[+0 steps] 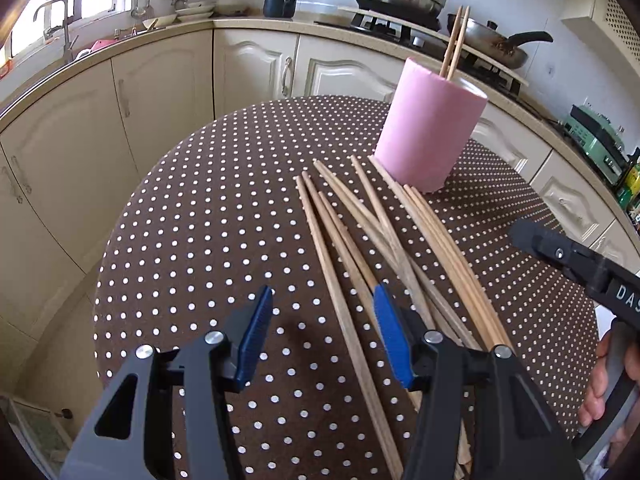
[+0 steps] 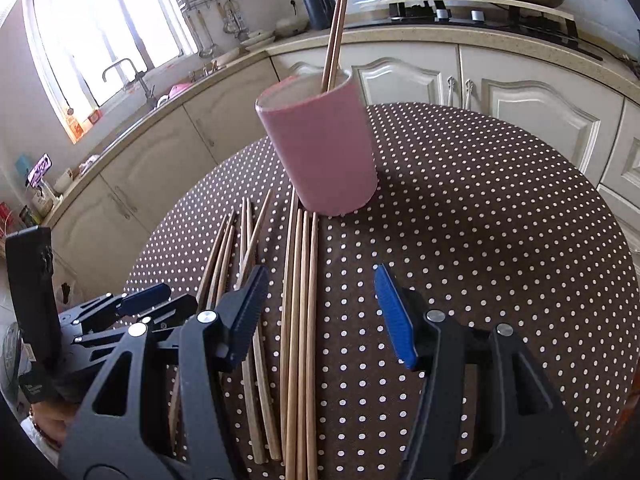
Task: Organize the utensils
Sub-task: 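Move both open grippers back down to the chopstick pile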
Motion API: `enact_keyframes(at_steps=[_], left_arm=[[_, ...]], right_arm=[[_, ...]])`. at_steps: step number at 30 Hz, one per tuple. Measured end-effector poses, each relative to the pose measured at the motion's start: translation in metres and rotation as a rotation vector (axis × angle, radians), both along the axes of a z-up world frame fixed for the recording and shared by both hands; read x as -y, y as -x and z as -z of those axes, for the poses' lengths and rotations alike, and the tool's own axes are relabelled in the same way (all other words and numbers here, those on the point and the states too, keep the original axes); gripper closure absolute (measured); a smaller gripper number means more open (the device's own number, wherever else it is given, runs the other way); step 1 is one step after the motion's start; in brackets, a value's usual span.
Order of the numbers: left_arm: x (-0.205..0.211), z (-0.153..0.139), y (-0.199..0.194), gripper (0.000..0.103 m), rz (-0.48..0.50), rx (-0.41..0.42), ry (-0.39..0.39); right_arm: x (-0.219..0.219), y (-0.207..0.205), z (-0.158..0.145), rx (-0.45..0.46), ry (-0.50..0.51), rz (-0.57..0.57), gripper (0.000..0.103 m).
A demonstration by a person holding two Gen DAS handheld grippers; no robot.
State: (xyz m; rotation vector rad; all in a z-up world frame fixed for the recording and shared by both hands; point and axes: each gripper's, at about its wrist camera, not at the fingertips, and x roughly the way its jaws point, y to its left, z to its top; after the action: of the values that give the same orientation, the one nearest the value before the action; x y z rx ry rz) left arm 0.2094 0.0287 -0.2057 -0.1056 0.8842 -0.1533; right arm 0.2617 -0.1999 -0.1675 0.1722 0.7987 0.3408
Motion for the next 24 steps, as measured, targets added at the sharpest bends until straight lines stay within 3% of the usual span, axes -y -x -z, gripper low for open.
enact_keyframes(at_steps=[5,8,10,19,21,22,24], left_arm=[[0.004,0.004,-0.008,0.051,0.000,-0.008,-0.032],[0.010,0.004,-0.013,0.051,0.011,-0.004,-0.085],[0.008,0.004,-0.016,0.051,0.013,-0.006,-0.081],[0.005,0.003,-0.023,0.052,0.051,-0.018,-0.081],[0.004,0.004,-0.023,0.057,0.051,-0.026,-0.095],[0.005,0.003,-0.024,0.065,0.048,-0.027,-0.123],[0.007,0.004,-0.025,0.067,0.054,-0.026,-0.161]], right_arm=[[-0.002,-0.011,0.010,-0.043,0.009,-0.029,0.048],[-0.005,-0.019,0.016,-0.070,0.008,-0.057,0.061],[-0.007,-0.025,0.020,-0.095,0.018,-0.072,0.068],[-0.019,-0.038,0.028,-0.133,0.084,-0.114,0.071],[-0.021,-0.041,0.028,-0.140,0.102,-0.120,0.071],[-0.023,-0.042,0.028,-0.143,0.109,-0.122,0.072],[-0.025,-0.045,0.027,-0.151,0.127,-0.130,0.073]])
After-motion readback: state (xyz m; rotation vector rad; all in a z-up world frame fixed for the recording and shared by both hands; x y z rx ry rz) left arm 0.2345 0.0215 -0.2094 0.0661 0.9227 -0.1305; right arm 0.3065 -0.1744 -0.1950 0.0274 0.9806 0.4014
